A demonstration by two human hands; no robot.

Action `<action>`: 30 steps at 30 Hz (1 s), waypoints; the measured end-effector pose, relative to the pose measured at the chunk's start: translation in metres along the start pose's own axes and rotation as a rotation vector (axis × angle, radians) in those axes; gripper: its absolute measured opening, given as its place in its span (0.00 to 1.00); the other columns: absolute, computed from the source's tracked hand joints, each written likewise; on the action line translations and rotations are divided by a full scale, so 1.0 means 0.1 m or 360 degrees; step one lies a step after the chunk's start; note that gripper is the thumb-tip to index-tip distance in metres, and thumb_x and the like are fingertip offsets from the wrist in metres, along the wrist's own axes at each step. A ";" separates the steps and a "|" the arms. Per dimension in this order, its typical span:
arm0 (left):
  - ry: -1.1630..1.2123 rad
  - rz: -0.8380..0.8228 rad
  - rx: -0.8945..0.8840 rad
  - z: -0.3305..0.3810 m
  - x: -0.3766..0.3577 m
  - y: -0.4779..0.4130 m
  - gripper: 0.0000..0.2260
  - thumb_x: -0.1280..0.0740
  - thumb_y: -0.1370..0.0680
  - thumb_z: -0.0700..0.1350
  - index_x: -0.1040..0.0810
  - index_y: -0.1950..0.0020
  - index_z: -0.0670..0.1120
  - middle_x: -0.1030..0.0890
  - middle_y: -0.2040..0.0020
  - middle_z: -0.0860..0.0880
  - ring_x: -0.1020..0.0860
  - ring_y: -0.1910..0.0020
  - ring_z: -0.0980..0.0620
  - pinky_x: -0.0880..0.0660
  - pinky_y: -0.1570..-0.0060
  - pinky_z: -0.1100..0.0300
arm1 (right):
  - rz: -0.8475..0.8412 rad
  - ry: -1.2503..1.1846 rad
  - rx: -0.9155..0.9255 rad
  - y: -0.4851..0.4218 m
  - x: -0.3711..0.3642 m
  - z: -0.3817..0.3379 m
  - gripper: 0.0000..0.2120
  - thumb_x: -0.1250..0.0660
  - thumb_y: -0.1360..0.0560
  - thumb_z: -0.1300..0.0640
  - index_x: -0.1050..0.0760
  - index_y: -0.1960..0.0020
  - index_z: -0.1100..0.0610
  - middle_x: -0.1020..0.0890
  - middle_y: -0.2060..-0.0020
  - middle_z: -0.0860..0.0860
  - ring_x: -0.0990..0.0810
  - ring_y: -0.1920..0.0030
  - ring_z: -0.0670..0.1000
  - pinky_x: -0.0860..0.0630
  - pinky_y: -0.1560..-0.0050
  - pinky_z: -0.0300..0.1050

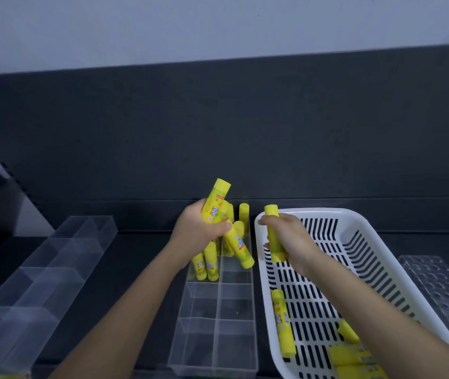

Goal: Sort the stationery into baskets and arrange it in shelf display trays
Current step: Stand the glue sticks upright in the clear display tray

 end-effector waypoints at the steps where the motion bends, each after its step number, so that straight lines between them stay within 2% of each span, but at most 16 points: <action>1: -0.0103 -0.0012 -0.0046 -0.01 0.01 -0.01 0.07 0.26 0.31 0.40 0.22 0.57 0.47 0.18 0.61 0.47 0.20 0.63 0.50 0.23 0.58 0.53 | 0.0019 0.0038 0.0006 0.01 0.00 0.00 0.07 0.35 0.24 0.54 0.24 0.54 0.58 0.26 0.61 0.51 0.25 0.62 0.51 0.27 0.66 0.42; 4: -0.0428 -0.0027 -0.0171 -0.07 -0.01 -0.03 0.09 0.26 0.31 0.41 0.24 0.58 0.51 0.21 0.63 0.51 0.22 0.63 0.53 0.28 0.65 0.64 | 0.0046 0.0082 0.0107 0.02 -0.01 0.03 0.11 0.35 0.24 0.55 0.24 0.49 0.63 0.26 0.62 0.52 0.26 0.62 0.50 0.29 0.61 0.44; 7: -0.0587 -0.0037 -0.0235 -0.13 -0.06 -0.04 0.09 0.26 0.31 0.42 0.24 0.55 0.47 0.21 0.62 0.50 0.23 0.64 0.53 0.31 0.69 0.69 | 0.0052 0.0160 0.0232 0.04 -0.01 0.05 0.06 0.32 0.25 0.57 0.22 0.52 0.60 0.20 0.61 0.50 0.22 0.60 0.47 0.28 0.61 0.39; 10: -0.0676 -0.0095 -0.0213 -0.18 -0.09 -0.06 0.07 0.27 0.30 0.41 0.25 0.57 0.47 0.22 0.64 0.50 0.24 0.65 0.51 0.32 0.70 0.68 | -0.0003 0.0305 0.0292 0.05 -0.03 0.04 0.01 0.30 0.27 0.59 0.22 0.56 0.55 0.18 0.63 0.47 0.20 0.64 0.42 0.28 0.65 0.33; 13: -0.0764 -0.0128 -0.0172 -0.20 -0.10 -0.09 0.08 0.27 0.31 0.41 0.24 0.56 0.47 0.22 0.63 0.50 0.23 0.63 0.50 0.29 0.67 0.61 | -0.0038 0.0567 0.0384 0.07 -0.07 0.02 0.04 0.29 0.31 0.61 0.23 0.60 0.56 0.19 0.64 0.51 0.20 0.63 0.50 0.23 0.59 0.45; 15: -0.0813 -0.0150 -0.0152 -0.19 -0.11 -0.10 0.09 0.27 0.32 0.42 0.25 0.58 0.49 0.22 0.64 0.51 0.23 0.64 0.51 0.28 0.67 0.59 | -0.0073 0.0718 0.0467 0.08 -0.12 0.01 0.06 0.29 0.32 0.63 0.24 0.62 0.55 0.18 0.63 0.54 0.19 0.60 0.54 0.23 0.56 0.49; 19: -0.0938 -0.0179 -0.0105 -0.20 -0.16 -0.08 0.12 0.26 0.33 0.42 0.27 0.58 0.50 0.24 0.64 0.51 0.22 0.64 0.49 0.25 0.66 0.55 | -0.0097 0.1148 0.0607 0.05 -0.19 0.10 0.06 0.28 0.33 0.62 0.23 0.58 0.55 0.20 0.64 0.50 0.22 0.62 0.51 0.26 0.61 0.42; 23: -0.1111 -0.0139 -0.0139 -0.21 -0.23 -0.04 0.15 0.26 0.31 0.41 0.24 0.46 0.48 0.25 0.62 0.51 0.22 0.64 0.47 0.25 0.67 0.56 | -0.0083 0.1361 0.0727 0.01 -0.20 0.25 0.07 0.29 0.32 0.62 0.21 0.55 0.57 0.20 0.63 0.50 0.24 0.62 0.49 0.32 0.66 0.32; 26: -0.1151 -0.0173 -0.0113 -0.17 -0.24 -0.03 0.17 0.26 0.31 0.42 0.24 0.44 0.48 0.25 0.61 0.51 0.22 0.65 0.47 0.23 0.66 0.56 | -0.0079 0.1526 0.0764 -0.01 -0.21 0.31 0.08 0.30 0.32 0.60 0.20 0.53 0.57 0.18 0.61 0.53 0.23 0.58 0.54 0.25 0.59 0.43; 28: -0.1099 -0.0219 -0.0057 -0.15 -0.24 -0.05 0.15 0.24 0.33 0.44 0.25 0.51 0.48 0.25 0.63 0.50 0.22 0.65 0.47 0.25 0.68 0.57 | -0.0073 0.1665 0.0785 -0.01 -0.22 0.33 0.10 0.30 0.32 0.57 0.20 0.50 0.55 0.19 0.58 0.54 0.24 0.54 0.56 0.25 0.54 0.49; 30: -0.1005 -0.0246 0.0002 -0.15 -0.20 -0.08 0.15 0.23 0.34 0.45 0.29 0.60 0.49 0.25 0.64 0.50 0.23 0.66 0.49 0.29 0.70 0.59 | -0.0052 0.1725 0.0784 -0.02 -0.23 0.35 0.11 0.30 0.31 0.56 0.21 0.49 0.54 0.20 0.57 0.54 0.26 0.52 0.57 0.25 0.51 0.51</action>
Point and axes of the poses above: each hand's wrist, its own y-axis away from the middle knuckle, its own x-axis out of the back of the hand, z = x × y, the point moved 1 cm from there along -y, towards the middle knuckle
